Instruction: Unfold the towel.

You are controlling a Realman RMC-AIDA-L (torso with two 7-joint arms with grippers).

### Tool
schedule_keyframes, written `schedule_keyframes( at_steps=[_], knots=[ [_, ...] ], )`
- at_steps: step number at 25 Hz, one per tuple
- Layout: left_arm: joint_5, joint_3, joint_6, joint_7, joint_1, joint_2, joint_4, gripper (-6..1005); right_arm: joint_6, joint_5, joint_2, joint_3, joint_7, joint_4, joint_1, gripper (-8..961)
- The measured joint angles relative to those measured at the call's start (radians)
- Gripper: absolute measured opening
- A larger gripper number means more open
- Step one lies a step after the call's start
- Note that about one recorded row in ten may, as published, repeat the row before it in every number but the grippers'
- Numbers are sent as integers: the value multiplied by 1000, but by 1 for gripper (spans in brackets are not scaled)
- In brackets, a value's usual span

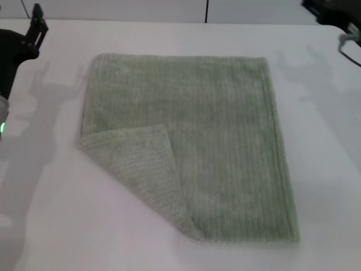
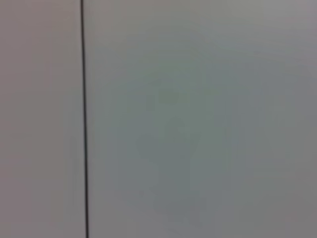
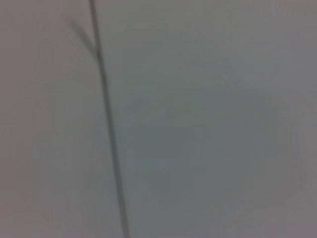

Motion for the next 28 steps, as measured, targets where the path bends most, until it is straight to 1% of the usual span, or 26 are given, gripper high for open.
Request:
schedule_keyframes(
  at_steps=[1, 2, 3, 4, 5, 6, 7, 8, 9, 11, 12, 13, 14, 16, 17, 18, 19, 20, 21, 22, 24, 25, 26, 27, 28],
  knots=[
    [1, 0, -15, 0, -7, 0, 0, 787, 0, 0, 0, 0, 0, 0, 0, 732],
    [2, 1, -23, 0, -11, 1, 0, 787, 144, -1, -1, 27, -1, 65, 25, 732],
    [2, 1, -38, 0, -20, 1, 0, 787, 144, -1, -1, 27, -1, 65, 25, 732],
    [3, 1, -43, 0, -23, 1, 0, 787, 282, -1, -1, 58, -1, 110, 64, 732],
    [3, 1, -60, 0, -35, 2, 0, 787, 356, 0, 1, 74, -1, 127, 86, 722],
    [3, 1, -60, 0, -35, 2, 0, 787, 356, 0, 1, 74, -1, 127, 86, 711],
    [3, 2, -74, 0, -40, 2, -4, 787, 507, 1, 16, 123, -2, 140, 140, 701],
    [3, 1, -98, 0, -44, 4, -15, 787, 507, 1, 16, 123, -2, 140, 140, 690],
    [3, 1, -120, 0, -44, 5, -30, 786, 572, 0, 27, 155, -2, 136, 168, 679],
    [3, 1, -173, 0, -38, 8, -73, 786, 674, -9, 54, 224, -8, 106, 221, 658],
    [23, 1, -267, -1, -18, 17, -157, 786, 753, 2, 74, 309, -35, 47, 274, 648],
    [23, 1, -267, -1, -18, 17, -157, 786, 753, 2, 74, 309, -35, 47, 274, 638],
    [44, 1, -315, -3, -3, 23, -209, 786, 783, 11, 79, 347, -50, 16, 296, 627],
    [111, 1, -470, -8, 41, 42, -358, 786, 843, 47, 85, 420, -94, -50, 341, 606],
    [151, 0, -645, 5, 79, 59, -509, 786, 869, 71, 85, 446, -120, -82, 362, 572],
    [151, 0, -645, 5, 79, 59, -509, 786, 869, 71, 85, 446, -120, -82, 362, 539],
    [160, -1, -756, 22, 98, 67, -597, 786, 877, 79, 85, 455, -129, -94, 371, 505],
    [160, -4, -838, 42, 111, 75, -666, 786, 878, 82, 84, 459, -130, -100, 376, 471],
    [160, -4, -874, 55, 117, 80, -698, 786, 879, 83, 84, 463, -131, -102, 377, 438],
    [160, 10, -972, 88, 136, 99, -791, 786, 876, 83, 87, 481, -132, -102, 377, 404],
    [160, 10, -972, 88, 136, 99, -791, 786, 875, 83, 89, 494, -132, -102, 377, 308],
    [160, 28, -1043, 101, 144, 122, -857, 786, 875, 83, 89, 502, -132, -103, 379, 260],
    [158, 53, -1160, 100, 151, 154, -950, 786, 876, 84, 89, 508, -132, -105, 382, 212],
    [154, 64, -1266, 98, 149, 173, -1013, 786, 880, 84, 89, 511, -132, -112, 391, 164],
    [151, 67, -1325, 101, 144, 178, -1040, 786, 881, 84, 89, 512, -132, -116, 395, 81]
  ],
)
